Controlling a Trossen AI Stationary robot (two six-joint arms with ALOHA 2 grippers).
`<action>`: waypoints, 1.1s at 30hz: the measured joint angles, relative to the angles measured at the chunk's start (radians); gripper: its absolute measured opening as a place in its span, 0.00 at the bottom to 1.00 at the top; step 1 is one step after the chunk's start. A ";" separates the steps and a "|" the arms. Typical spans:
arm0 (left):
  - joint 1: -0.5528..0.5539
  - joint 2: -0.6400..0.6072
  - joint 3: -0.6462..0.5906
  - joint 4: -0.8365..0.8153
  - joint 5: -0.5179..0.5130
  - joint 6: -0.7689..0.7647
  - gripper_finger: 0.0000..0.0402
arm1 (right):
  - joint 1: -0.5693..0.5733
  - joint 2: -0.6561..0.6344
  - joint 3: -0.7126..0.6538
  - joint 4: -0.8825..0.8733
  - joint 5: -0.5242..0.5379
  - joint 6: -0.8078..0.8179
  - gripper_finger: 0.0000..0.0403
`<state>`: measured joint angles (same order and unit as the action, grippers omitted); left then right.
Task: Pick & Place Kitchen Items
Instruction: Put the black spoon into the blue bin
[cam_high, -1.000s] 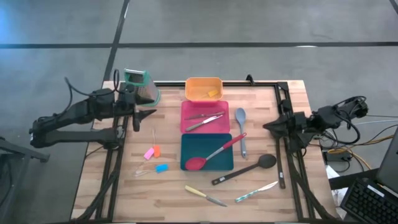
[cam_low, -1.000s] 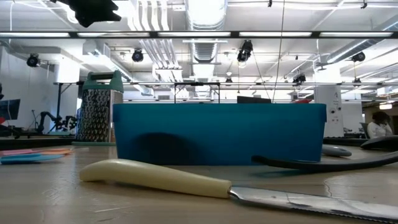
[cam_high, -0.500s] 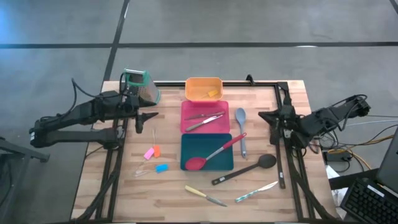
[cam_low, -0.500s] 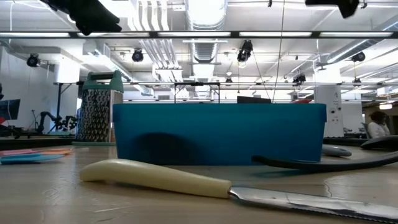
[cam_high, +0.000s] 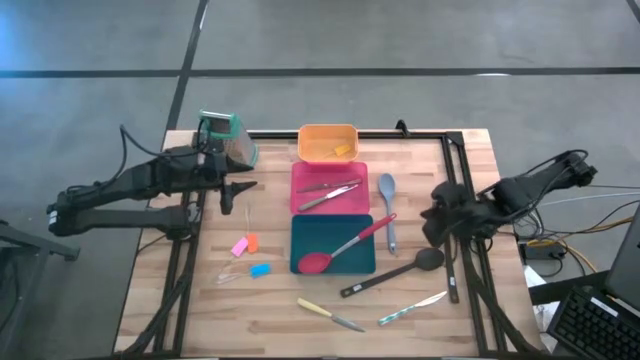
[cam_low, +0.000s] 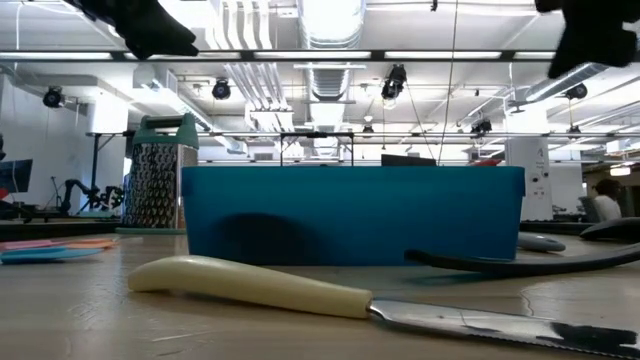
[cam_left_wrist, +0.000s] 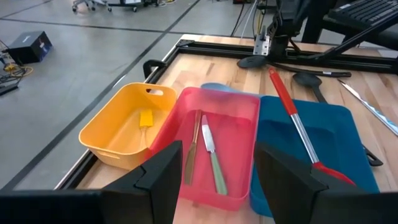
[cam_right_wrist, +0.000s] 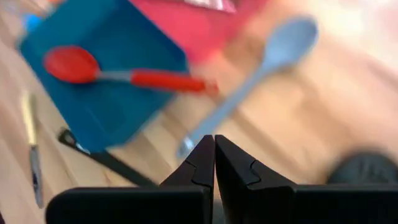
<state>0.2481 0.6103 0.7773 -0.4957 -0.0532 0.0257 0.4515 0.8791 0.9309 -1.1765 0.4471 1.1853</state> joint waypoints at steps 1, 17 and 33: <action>0.000 0.002 0.000 0.000 0.000 0.000 0.50 | 0.000 0.019 -0.001 -0.020 -0.025 0.044 0.02; 0.000 0.040 0.000 -0.001 0.000 -0.003 0.50 | 0.003 0.315 -0.002 -0.225 -0.279 0.422 0.02; 0.000 0.076 -0.005 -0.029 0.000 -0.005 0.50 | 0.117 0.656 0.013 0.076 -0.370 0.053 0.02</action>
<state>0.2478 0.6859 0.7728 -0.5243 -0.0528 0.0212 0.5685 1.5352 0.9443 -1.1001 0.0775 1.2379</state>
